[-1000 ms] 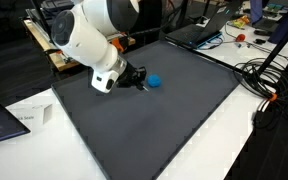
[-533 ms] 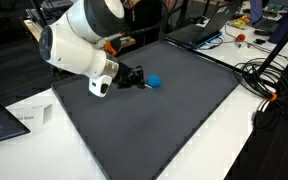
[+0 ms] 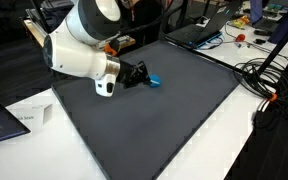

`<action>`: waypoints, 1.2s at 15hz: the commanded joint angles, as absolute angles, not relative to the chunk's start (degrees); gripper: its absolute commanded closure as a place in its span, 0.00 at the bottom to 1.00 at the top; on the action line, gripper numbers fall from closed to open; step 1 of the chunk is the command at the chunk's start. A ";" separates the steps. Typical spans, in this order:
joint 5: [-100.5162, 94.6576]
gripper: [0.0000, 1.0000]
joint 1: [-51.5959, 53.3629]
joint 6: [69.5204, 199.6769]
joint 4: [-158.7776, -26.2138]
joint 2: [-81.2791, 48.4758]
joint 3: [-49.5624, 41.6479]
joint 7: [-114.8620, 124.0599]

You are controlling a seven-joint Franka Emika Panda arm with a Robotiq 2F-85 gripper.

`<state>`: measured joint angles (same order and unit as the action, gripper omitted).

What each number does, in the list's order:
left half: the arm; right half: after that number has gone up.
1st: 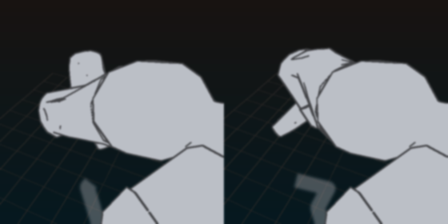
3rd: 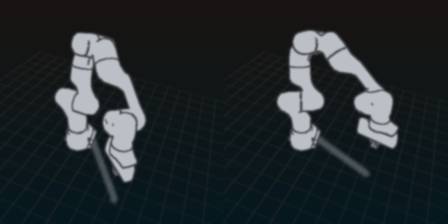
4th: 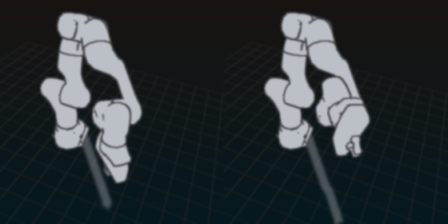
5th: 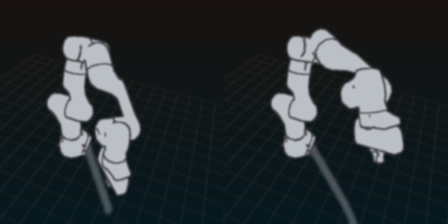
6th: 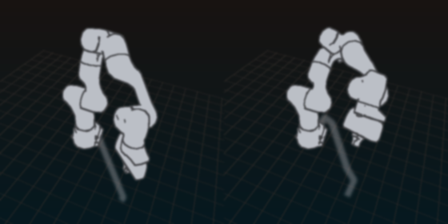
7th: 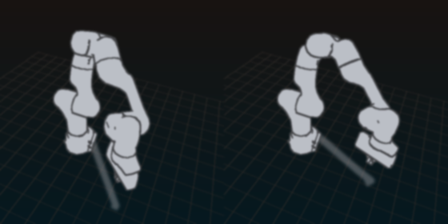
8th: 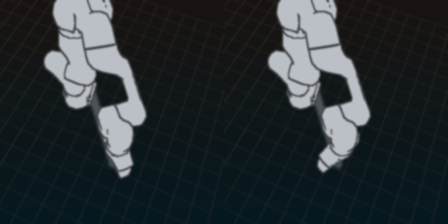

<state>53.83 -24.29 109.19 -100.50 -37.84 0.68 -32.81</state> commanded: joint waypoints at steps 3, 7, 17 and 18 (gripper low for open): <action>59.58 0.97 -23.26 106.66 -101.95 -39.29 0.20 -40.66; 62.59 0.97 -22.34 105.96 -103.37 -40.29 0.25 -44.42; 70.15 0.97 -18.20 108.69 -107.52 -38.82 -1.13 -51.38; 70.68 0.97 -17.85 109.10 -108.08 -37.97 -1.46 -52.04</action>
<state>67.49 -19.45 107.63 -104.88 -41.33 0.16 -49.09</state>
